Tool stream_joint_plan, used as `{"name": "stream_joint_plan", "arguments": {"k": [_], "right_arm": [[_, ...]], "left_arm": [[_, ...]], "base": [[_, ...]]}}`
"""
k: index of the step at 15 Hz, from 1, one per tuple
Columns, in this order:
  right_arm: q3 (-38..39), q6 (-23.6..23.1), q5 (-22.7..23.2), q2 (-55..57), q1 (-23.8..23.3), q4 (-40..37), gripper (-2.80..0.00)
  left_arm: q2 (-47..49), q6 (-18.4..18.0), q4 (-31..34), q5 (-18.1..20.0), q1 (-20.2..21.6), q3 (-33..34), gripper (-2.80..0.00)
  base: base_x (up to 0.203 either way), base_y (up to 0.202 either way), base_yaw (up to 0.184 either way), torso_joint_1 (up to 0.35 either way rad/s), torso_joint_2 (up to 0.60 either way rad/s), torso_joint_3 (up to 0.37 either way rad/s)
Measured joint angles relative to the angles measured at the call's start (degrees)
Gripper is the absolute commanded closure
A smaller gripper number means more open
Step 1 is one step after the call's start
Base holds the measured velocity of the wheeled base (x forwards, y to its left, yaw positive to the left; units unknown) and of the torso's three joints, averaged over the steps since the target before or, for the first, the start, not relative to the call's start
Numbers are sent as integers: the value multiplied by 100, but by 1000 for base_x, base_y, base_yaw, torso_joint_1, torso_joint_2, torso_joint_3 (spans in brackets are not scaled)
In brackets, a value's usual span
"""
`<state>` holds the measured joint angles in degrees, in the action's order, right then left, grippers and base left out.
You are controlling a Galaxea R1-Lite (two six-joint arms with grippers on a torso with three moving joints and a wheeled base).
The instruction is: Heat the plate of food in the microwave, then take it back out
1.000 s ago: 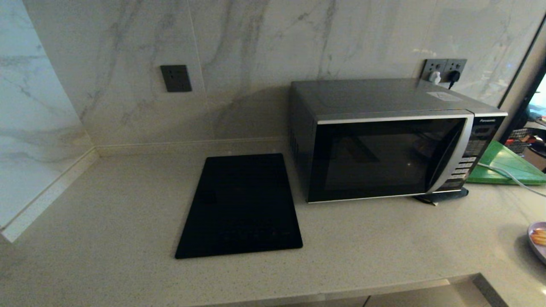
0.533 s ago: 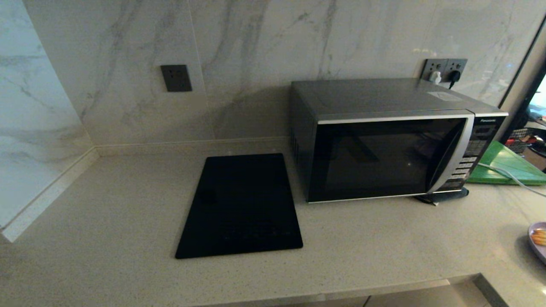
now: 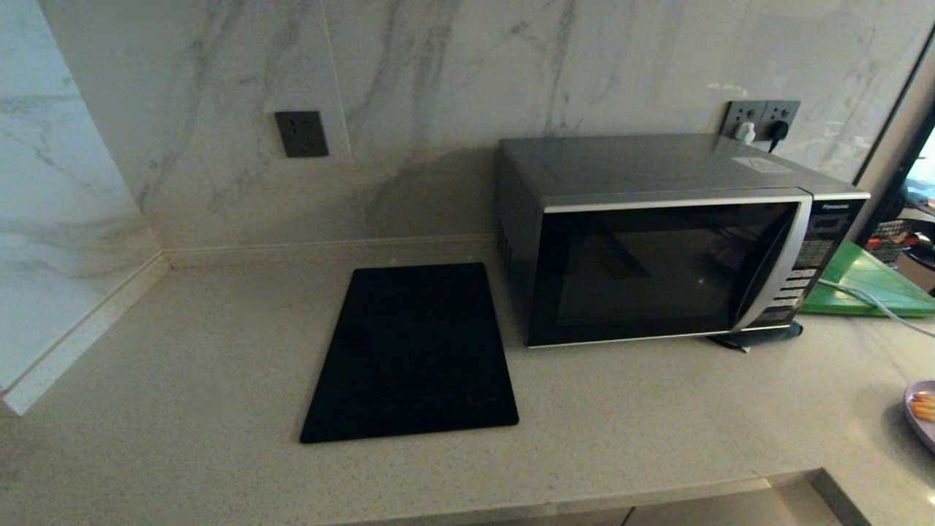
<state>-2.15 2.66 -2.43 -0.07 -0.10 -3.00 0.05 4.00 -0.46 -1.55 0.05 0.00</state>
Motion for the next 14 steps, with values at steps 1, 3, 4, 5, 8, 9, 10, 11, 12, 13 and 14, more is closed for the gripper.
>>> {"name": "stream_joint_plan", "arguments": {"k": [1,3,4,5,8,9,10,11,12,13,14], "right_arm": [[102,-43,42,0,0,272,0],[186,7,72,0,0,316,0],[201,159,51,0,0,308,0],[208,408,10,0,0,310,0],[212,595,-49,0,0,311,0],[212,595,-50,0,0,310,0],[212,598,-51,0,0,310,0],[213,598,-52,0,0,310,0],[215,595,-52,0,0,308,0],[215,598,-52,0,0,309,0],[215,598,-52,0,0,307,0]], "left_arm": [[0,1,0,-1,0,0,0],[0,1,-1,1,0,0,0],[0,1,0,1,0,0,0],[0,-1,0,1,0,0,0],[0,1,0,1,0,0,0],[0,-1,-2,1,0,0,0],[0,0,-2,0,0,0,0],[0,-1,0,1,2,0,0],[0,2,0,-1,2,0,0],[0,1,-2,-1,0,0,0],[0,1,0,1,0,0,0]], "base": [[0,0,0,0,0,0],[0,0,0,0,0,0],[0,0,0,0,0,0],[0,0,0,0,0,0],[0,0,0,0,0,0],[0,0,0,0,0,0],[0,0,0,0,0,0],[0,0,0,0,0,0],[0,0,0,0,0,0],[0,0,0,0,0,0],[0,0,0,0,0,0]]}}
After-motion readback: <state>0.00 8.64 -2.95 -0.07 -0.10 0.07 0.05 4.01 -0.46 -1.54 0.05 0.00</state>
